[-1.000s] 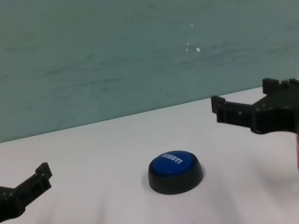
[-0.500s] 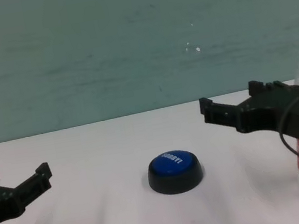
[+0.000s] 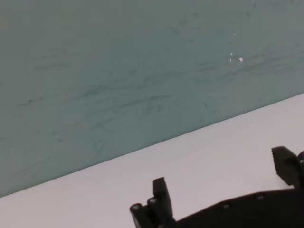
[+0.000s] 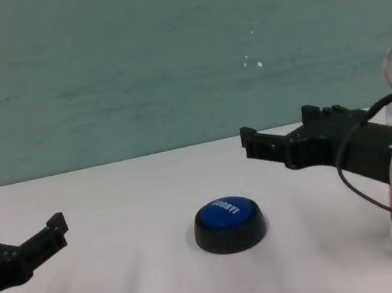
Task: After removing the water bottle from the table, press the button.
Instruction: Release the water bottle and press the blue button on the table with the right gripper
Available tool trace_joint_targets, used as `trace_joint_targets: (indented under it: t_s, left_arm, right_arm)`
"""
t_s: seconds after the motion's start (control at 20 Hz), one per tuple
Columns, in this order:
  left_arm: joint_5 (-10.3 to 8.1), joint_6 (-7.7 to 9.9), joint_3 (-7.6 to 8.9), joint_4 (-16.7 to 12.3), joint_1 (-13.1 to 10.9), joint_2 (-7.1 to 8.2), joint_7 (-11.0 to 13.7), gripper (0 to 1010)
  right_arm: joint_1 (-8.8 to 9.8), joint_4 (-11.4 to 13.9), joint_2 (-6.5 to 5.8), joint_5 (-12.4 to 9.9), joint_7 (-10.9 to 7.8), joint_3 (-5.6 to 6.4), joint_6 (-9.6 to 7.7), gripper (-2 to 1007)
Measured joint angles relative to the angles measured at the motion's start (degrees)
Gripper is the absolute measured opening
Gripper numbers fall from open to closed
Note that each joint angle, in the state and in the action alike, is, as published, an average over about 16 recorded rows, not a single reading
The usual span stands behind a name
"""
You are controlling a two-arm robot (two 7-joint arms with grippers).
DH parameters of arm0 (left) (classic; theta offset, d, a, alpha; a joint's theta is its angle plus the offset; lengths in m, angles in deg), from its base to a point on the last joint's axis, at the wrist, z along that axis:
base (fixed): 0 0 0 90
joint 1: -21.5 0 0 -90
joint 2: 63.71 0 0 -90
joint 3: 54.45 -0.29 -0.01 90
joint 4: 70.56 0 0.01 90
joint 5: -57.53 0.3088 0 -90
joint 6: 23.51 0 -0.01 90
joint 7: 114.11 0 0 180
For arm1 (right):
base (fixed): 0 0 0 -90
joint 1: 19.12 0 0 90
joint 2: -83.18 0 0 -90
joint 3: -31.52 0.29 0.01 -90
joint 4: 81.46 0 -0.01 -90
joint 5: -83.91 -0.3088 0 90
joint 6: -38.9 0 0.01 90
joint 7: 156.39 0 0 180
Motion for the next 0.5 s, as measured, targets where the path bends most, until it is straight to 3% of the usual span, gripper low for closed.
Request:
trace_joint_targets:
  t_s: [0.5]
  left_arm:
    - [0.00,0.00,0.00,0.0,0.0,0.00,0.0,1003]
  right_arm:
    - [-4.11,-4.2,0.68,0.6,0.13,-1.07,-1.90,1000]
